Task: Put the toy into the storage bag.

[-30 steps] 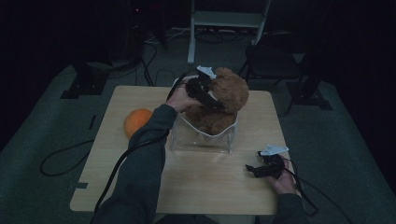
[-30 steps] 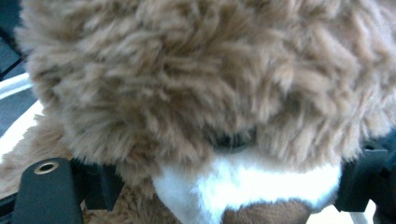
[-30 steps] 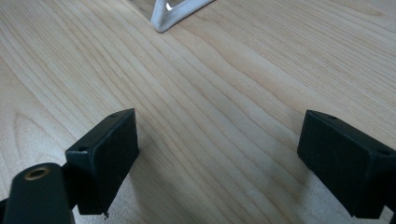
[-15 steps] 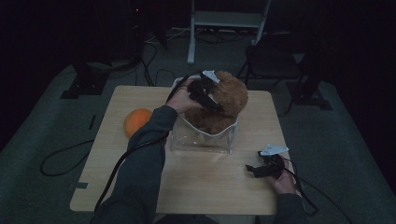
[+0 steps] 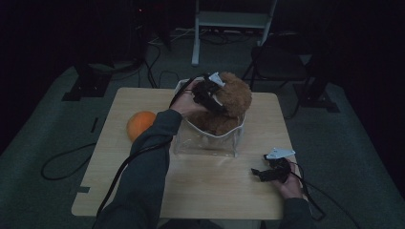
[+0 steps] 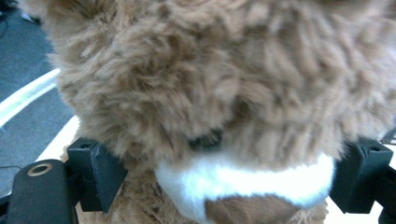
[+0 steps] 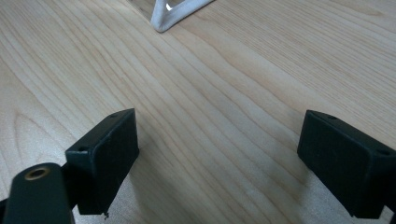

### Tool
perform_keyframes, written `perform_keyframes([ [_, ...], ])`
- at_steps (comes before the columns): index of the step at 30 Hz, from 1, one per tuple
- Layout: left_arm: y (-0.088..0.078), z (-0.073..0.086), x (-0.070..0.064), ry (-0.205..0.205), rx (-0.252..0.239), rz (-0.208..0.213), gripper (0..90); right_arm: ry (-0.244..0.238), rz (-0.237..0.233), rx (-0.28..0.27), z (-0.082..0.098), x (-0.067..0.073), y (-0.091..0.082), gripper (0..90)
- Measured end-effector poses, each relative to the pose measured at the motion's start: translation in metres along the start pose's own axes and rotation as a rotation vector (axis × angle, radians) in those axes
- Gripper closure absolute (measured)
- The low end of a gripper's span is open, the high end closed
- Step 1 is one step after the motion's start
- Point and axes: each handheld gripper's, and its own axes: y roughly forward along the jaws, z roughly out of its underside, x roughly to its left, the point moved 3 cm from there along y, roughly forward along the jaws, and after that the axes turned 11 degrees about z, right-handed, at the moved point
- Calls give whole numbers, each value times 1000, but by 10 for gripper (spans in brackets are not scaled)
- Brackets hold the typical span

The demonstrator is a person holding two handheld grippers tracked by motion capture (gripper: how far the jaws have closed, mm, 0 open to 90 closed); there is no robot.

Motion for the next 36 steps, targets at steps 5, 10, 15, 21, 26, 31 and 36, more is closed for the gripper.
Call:
perform_keyframes([
  [5,-2,0,-1,19,-22,-1,147,0,0,0,0,0,0,116],
  [10,-5,0,-4,30,-43,73,222,-1,1,-1,0,0,0,116],
  [15,-8,1,-4,39,-63,124,268,-2,1,-1,0,0,0,116],
  [21,-9,2,-3,32,-43,105,261,-1,1,-1,0,0,0,116],
  [26,-5,5,1,10,-7,20,164,-1,0,-1,0,0,0,116],
  [31,-9,5,3,4,-40,9,163,-2,0,-1,0,0,0,116],
  [36,-15,0,1,-3,-125,53,212,-1,0,-1,0,0,0,117],
])
